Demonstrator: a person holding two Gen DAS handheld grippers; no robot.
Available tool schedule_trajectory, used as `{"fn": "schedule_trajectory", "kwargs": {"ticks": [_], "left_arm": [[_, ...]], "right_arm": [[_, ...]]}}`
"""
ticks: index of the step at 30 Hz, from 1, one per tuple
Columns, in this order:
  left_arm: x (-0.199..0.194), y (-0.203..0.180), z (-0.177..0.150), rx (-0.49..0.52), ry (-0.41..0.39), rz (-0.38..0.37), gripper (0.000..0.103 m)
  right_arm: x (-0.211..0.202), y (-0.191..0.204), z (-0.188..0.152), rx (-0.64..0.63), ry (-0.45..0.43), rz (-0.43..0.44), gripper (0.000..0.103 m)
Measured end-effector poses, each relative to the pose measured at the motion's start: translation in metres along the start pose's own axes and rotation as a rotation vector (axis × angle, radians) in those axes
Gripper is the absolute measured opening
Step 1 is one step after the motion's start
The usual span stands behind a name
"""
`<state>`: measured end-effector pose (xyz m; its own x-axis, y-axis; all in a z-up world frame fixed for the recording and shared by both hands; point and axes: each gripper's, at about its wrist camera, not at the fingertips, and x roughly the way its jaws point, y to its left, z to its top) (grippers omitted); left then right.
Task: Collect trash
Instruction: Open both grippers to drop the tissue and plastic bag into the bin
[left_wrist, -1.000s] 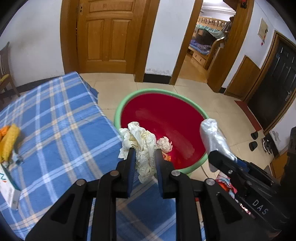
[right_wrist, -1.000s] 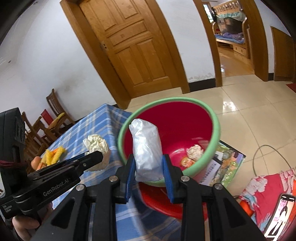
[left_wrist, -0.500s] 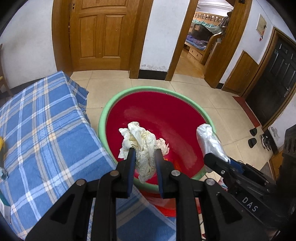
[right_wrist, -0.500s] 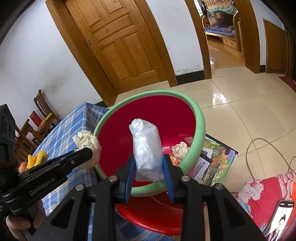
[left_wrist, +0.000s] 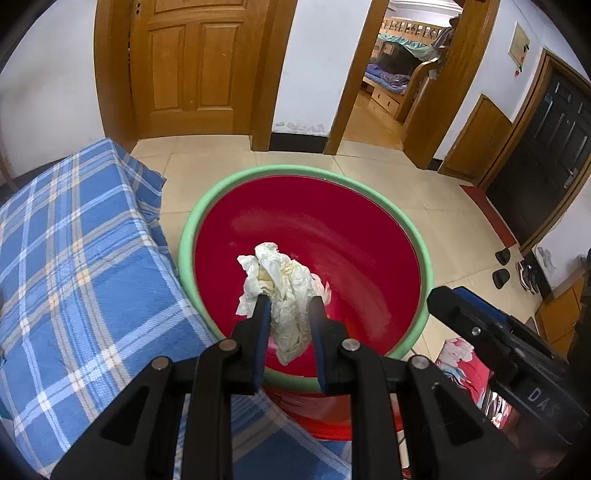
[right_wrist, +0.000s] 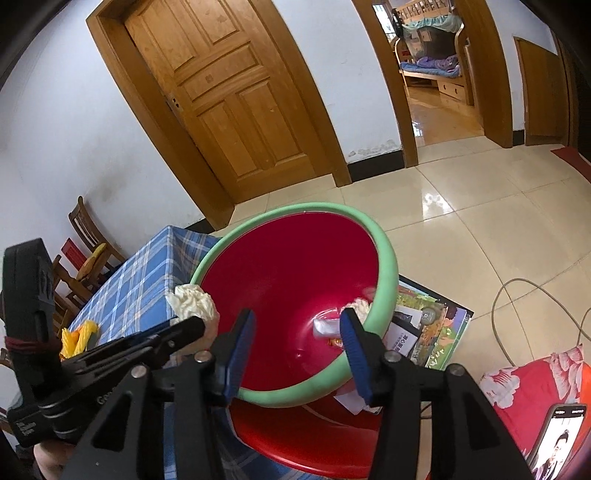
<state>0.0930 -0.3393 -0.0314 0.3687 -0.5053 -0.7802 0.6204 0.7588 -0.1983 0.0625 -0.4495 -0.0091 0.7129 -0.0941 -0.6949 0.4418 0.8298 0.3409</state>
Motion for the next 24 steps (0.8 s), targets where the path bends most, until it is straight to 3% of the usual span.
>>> {"fn": "schedule_trajectory", "kwargs": {"ticks": [3,5,7,16,24], "left_arm": [[0.003,0.002,0.001,-0.004,0.008,0.005,0.026],[0.003,0.002,0.001,-0.013,0.009,0.005,0.039],[0.002,0.002,0.002,-0.021,0.005,0.008,0.045],[-0.023,0.011,-0.004,-0.054,-0.025,0.02,0.046],[-0.052,0.038,-0.018,-0.126,-0.046,0.076,0.046]], "right_arm": [[0.0,-0.002,0.0,0.007,0.0,-0.003,0.051],[0.0,-0.002,0.0,0.009,0.0,-0.002,0.051],[-0.001,-0.002,0.0,0.009,0.0,-0.001,0.051],[-0.007,0.003,-0.001,0.008,-0.007,0.011,0.053],[-0.017,0.02,-0.004,-0.009,-0.014,0.047,0.054]]}}
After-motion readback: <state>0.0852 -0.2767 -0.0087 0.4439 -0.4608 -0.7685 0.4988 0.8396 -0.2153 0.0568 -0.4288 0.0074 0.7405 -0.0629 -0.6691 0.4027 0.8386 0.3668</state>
